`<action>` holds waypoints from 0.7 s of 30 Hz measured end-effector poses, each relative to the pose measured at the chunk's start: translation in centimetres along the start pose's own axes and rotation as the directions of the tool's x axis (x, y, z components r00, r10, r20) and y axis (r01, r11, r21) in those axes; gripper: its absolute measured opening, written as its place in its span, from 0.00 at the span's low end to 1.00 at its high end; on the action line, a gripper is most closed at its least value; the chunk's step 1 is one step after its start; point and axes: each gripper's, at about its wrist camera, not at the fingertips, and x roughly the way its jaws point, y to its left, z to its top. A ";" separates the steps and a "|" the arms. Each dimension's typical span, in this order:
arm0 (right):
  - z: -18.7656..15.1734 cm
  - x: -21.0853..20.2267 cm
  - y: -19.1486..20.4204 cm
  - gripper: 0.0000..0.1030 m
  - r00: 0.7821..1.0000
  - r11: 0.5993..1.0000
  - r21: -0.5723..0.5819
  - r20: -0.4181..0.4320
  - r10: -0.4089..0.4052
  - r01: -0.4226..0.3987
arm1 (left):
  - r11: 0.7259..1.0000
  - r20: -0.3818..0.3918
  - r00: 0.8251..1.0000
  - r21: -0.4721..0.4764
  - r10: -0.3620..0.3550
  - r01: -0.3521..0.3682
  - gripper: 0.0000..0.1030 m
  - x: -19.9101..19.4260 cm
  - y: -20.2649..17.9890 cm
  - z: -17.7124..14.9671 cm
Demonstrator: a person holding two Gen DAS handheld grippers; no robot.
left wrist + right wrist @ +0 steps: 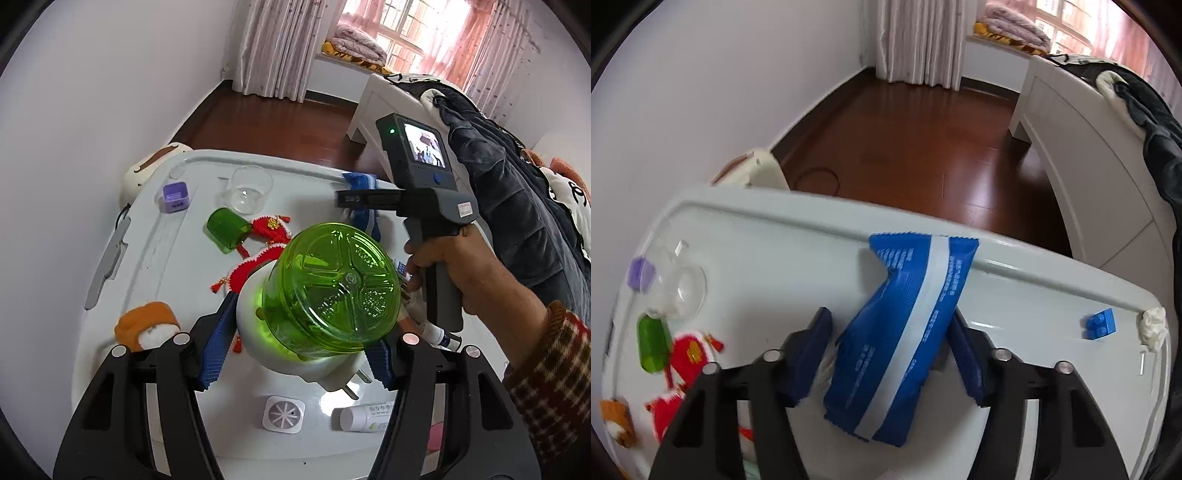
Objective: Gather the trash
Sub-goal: 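Grasp the green-and-white spray bottle with the left tool while the right grasps the blue packet, then drop the spray bottle and blue packet into the orange bucket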
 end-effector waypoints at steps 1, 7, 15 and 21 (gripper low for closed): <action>-0.2 -0.3 -0.1 0.36 1.000 1.000 0.003 -0.004 0.009 -0.009 | 1.000 0.001 1.000 -0.002 -0.002 0.002 0.59 -0.1 0.2 0.0; -2.6 -4.0 -1.3 0.32 0.997 0.998 0.019 0.053 0.053 -0.055 | 1.000 0.009 1.000 -0.006 -0.021 0.021 0.59 -0.8 -0.1 0.1; -7.9 -13.8 -2.0 0.32 0.982 0.994 0.015 0.155 0.107 -0.111 | 0.998 0.032 0.998 0.043 -0.050 0.048 0.59 -2.5 -2.1 -0.7; -19.7 -23.0 -2.7 0.32 0.969 0.986 -0.036 0.181 0.169 -0.166 | 0.987 0.059 0.993 0.135 -0.098 0.089 0.59 -6.8 -5.2 -4.1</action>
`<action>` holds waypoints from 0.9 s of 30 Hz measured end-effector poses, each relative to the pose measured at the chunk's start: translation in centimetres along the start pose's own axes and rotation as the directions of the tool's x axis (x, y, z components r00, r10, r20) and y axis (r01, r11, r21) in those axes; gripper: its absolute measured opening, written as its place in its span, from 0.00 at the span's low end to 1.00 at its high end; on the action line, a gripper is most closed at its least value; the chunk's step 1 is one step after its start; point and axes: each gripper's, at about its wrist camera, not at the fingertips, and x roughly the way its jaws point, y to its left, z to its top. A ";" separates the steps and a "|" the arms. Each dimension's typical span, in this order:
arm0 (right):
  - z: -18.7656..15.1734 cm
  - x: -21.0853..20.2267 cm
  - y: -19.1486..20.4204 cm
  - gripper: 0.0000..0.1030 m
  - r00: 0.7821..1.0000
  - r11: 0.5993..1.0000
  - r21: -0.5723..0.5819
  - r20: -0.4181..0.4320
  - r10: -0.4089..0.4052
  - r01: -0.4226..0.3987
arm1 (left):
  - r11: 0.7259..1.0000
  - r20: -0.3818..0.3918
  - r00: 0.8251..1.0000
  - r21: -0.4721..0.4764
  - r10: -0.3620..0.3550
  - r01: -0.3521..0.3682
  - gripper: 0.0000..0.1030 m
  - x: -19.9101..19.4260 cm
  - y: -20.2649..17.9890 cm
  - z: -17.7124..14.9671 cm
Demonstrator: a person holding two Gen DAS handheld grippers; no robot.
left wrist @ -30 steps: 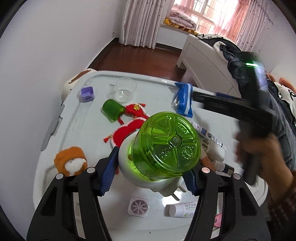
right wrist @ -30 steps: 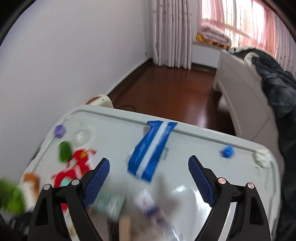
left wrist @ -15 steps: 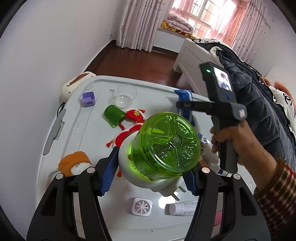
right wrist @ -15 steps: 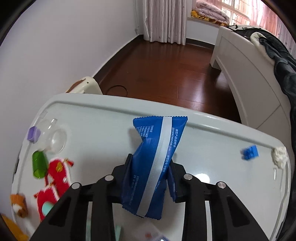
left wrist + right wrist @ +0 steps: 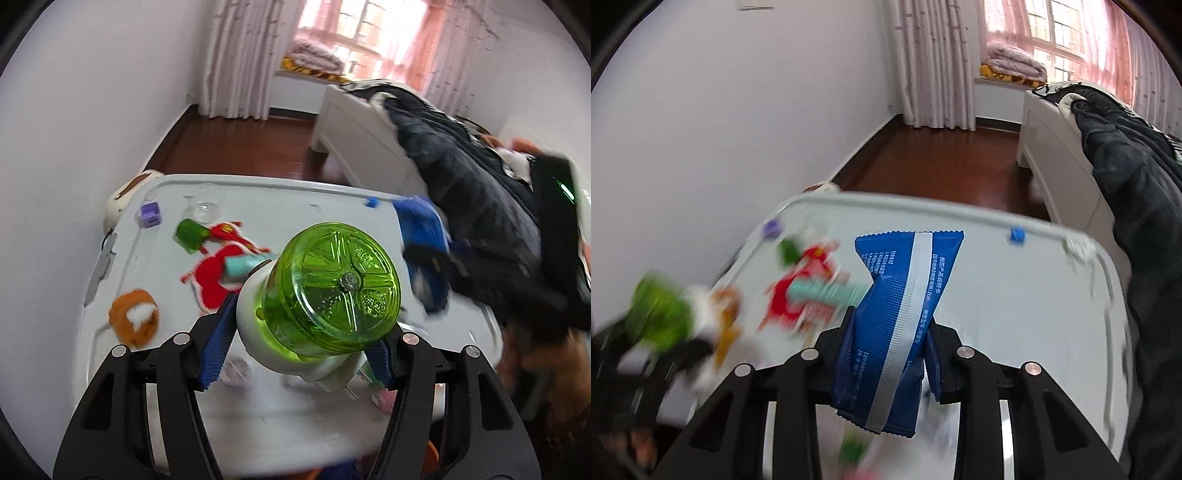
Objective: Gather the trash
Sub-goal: 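Drop the spray bottle and blue packet into the orange bucket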
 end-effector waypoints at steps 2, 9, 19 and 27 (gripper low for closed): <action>-3.8 -2.3 -0.1 0.32 1.000 1.000 0.012 -0.024 0.014 -0.014 | 0.999 -0.008 1.000 0.023 -0.028 0.028 0.59 -1.3 -1.4 -1.7; -17.4 -4.9 1.2 0.32 0.976 0.994 0.103 -0.212 0.050 -0.029 | 0.990 -0.177 0.978 0.067 -0.110 0.124 0.59 -4.0 -5.1 -11.2; -24.3 -1.8 0.7 0.70 0.911 0.984 0.177 -0.408 0.061 0.013 | 0.983 -0.428 0.902 0.136 -0.052 0.121 0.59 -1.0 -8.1 -20.8; -23.2 -3.0 -1.6 0.78 0.937 0.968 0.248 -0.345 0.044 0.046 | 0.980 -0.357 0.934 0.194 0.025 0.049 0.69 -1.6 -8.4 -19.0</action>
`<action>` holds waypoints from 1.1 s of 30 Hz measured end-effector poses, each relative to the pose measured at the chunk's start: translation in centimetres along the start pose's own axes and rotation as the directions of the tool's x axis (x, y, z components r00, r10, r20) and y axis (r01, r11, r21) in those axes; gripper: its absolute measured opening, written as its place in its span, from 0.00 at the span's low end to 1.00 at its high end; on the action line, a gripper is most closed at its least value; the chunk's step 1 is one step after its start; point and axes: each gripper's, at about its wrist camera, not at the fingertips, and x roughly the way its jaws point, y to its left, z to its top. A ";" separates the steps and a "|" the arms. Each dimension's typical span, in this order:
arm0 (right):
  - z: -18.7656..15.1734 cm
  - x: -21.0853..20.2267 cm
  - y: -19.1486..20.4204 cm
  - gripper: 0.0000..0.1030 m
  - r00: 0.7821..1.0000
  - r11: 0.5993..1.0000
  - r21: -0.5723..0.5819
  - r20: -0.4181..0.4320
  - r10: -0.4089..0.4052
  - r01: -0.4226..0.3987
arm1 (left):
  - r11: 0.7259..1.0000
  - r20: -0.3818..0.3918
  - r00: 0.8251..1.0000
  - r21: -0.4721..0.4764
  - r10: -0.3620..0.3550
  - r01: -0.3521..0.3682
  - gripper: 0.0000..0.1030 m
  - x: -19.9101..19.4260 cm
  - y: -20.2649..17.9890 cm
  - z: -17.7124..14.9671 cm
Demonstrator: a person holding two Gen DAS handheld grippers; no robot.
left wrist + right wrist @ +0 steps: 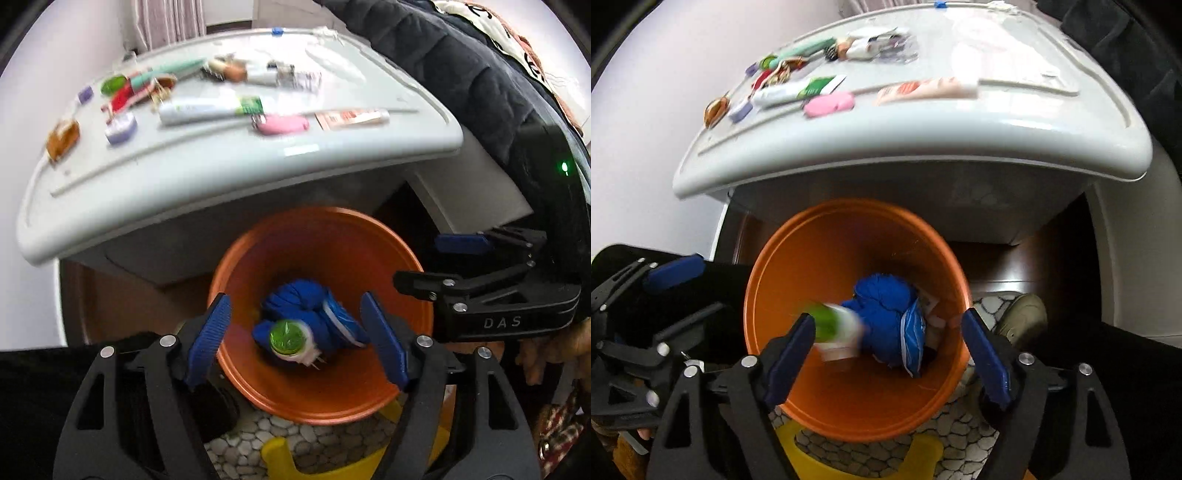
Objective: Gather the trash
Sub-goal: 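Drop the spray bottle and blue packet into the orange bucket, then grasp the teal tube with the left tool while the right grasps the clear spray bottle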
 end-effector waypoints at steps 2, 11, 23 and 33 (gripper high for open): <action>0.4 -0.7 0.1 0.79 0.999 1.000 -0.016 0.029 -0.018 0.019 | 1.000 0.015 1.000 -0.004 0.026 -0.026 0.69 -0.3 0.4 0.7; 3.8 -4.4 1.0 0.84 0.979 0.986 -0.131 0.187 -0.081 0.106 | 0.991 0.133 0.984 -0.072 0.122 -0.113 0.69 -1.3 3.1 7.2; 16.5 -2.0 2.9 0.84 0.929 0.926 -0.293 0.346 -0.129 0.238 | 0.954 0.294 0.942 -0.290 0.161 -0.073 0.78 -2.2 9.6 12.9; 20.9 5.0 3.0 0.56 0.959 0.895 -0.385 0.252 -0.130 0.223 | 0.951 0.295 0.942 -0.302 0.160 -0.067 0.78 -2.0 10.4 12.7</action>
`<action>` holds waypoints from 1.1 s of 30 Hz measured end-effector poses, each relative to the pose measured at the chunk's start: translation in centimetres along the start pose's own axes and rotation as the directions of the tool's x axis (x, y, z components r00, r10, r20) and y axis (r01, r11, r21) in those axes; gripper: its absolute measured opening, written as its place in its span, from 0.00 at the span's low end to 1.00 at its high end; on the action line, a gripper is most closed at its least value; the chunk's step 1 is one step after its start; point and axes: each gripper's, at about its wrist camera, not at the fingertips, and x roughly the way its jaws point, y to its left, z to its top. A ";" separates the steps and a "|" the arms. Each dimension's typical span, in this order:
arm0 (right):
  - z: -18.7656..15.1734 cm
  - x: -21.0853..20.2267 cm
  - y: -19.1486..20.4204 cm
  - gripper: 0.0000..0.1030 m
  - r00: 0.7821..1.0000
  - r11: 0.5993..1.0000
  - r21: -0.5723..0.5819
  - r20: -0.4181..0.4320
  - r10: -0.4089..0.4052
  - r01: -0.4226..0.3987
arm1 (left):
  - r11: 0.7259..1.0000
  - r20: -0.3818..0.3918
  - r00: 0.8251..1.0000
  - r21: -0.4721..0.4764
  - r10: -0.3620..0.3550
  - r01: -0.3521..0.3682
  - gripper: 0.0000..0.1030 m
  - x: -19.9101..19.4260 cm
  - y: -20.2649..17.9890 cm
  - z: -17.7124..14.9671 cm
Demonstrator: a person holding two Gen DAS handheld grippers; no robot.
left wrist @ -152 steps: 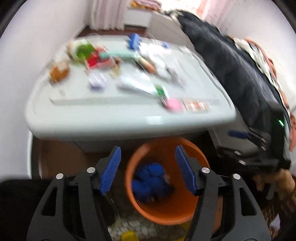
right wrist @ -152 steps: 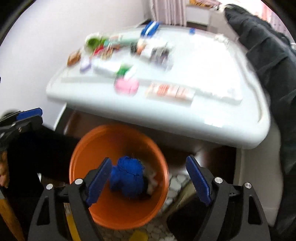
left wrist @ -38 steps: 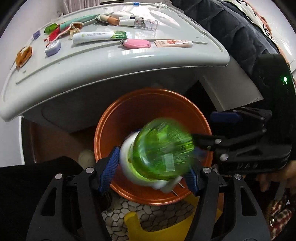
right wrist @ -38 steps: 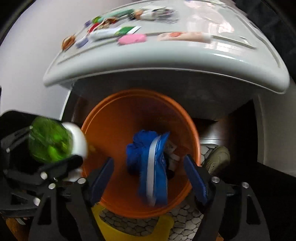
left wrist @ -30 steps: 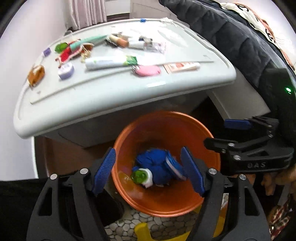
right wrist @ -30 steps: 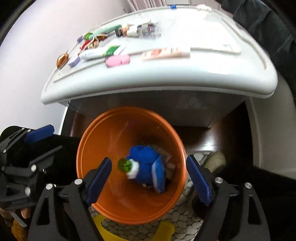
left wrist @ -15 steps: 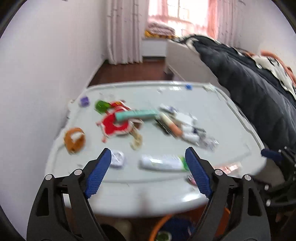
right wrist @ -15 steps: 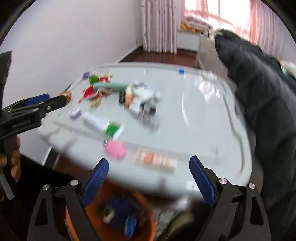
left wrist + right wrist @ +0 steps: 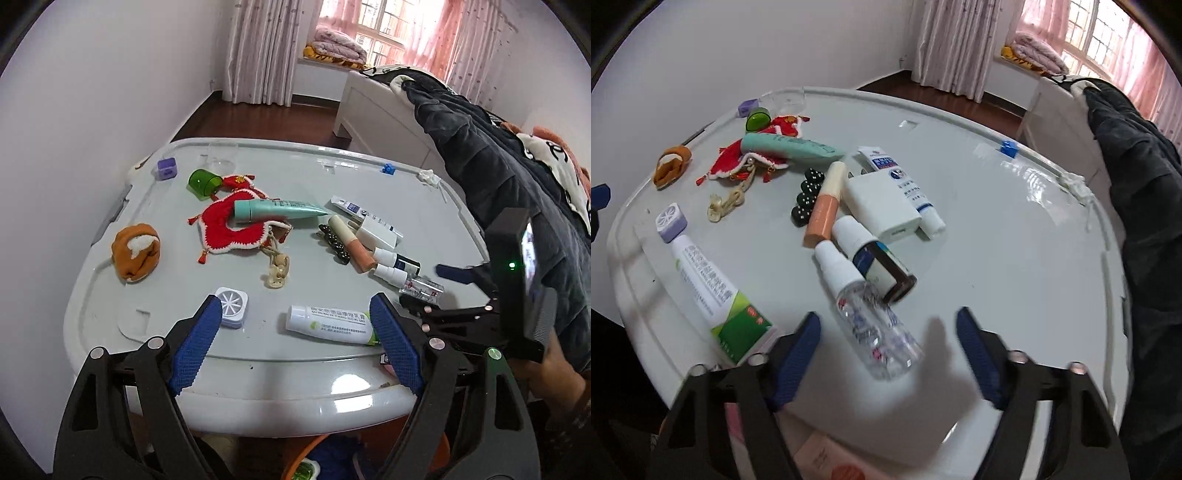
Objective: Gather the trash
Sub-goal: 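Grasp the teal tube with the left tool while the right grasps the clear spray bottle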
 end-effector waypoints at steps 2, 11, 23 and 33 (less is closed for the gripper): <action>0.2 0.4 0.0 0.34 0.998 0.998 0.013 -0.004 0.058 -0.058 | 1.000 0.000 1.000 -0.007 0.002 -0.002 0.78 0.0 0.3 0.1; 0.1 -3.7 0.9 0.24 0.992 0.987 0.096 0.021 0.124 -0.125 | 0.994 -0.013 1.000 -0.105 0.014 -0.015 0.78 0.2 3.0 0.3; 0.2 -7.8 -1.9 0.24 0.974 0.963 0.183 0.150 0.169 -0.196 | 0.984 -0.093 0.996 -0.176 -0.011 -0.006 0.78 4.5 4.7 3.5; 0.0 -8.5 -3.7 0.24 0.964 0.947 0.218 0.178 0.198 -0.235 | 0.975 -0.116 0.987 0.183 -0.108 0.129 0.78 11.9 1.6 9.3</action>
